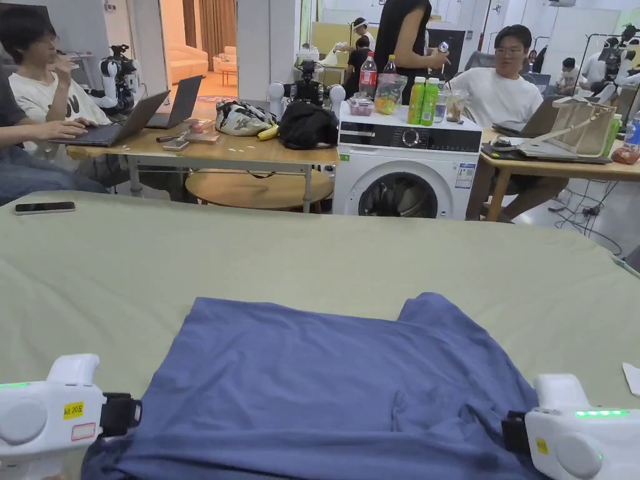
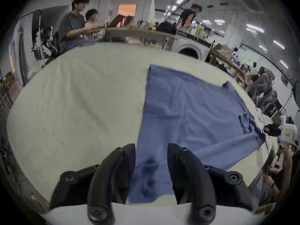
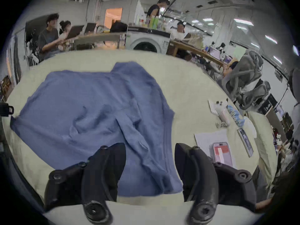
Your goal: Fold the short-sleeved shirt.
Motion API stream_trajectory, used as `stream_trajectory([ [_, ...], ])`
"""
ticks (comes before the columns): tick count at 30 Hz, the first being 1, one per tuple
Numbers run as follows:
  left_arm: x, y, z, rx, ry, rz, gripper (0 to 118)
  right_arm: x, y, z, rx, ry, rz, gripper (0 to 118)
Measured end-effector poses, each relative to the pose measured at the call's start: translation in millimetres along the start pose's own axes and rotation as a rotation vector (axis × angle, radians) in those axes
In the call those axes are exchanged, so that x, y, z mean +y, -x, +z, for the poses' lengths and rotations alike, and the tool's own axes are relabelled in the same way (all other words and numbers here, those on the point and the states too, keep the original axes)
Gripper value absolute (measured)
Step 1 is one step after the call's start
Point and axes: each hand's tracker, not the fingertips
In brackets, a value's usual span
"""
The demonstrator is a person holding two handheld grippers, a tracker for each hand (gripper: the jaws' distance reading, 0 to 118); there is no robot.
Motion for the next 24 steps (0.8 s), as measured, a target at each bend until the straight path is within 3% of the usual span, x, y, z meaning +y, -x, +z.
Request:
stream_trajectory([
  [7, -9.1, -49.2, 24.6, 0.021, -0.310, -0.107, 38, 5.4, 35.6, 21.5, 0.035, -0.295, -0.119, 62],
  [8, -10.9, -58.1, 28.6, 0.040, -0.346, -0.112, 37, 5.8, 41.7, 25.6, 0.039, -0.332, -0.120, 56],
  [9, -9.2, -54.3, 19.9, 0.049, -0.366, -0.120, 32, 6.2, 46.9, 28.8, 0.037, -0.359, -0.111, 40],
  [10, -8.2, -58.9, 19.0, 0.059, -0.368, -0.133, 13, 6.6, 52.0, 31.3, 0.030, -0.381, -0.105, 11],
  [11, -7.6, -65.6, 19.2, 0.079, -0.372, -0.141, 0, 6.0, 56.7, 34.2, 0.019, -0.399, -0.106, 0],
  [18, -11.0, -85.6, 23.1, 0.066, -0.297, -0.166, 0, -0.4, 69.8, 48.5, 0.068, -0.416, -0.124, 0],
  [24, -11.0, -61.6, 23.0, 0.054, -0.151, -0.120, 0, -3.4, 74.3, 46.0, 0.082, -0.366, -0.103, 0],
])
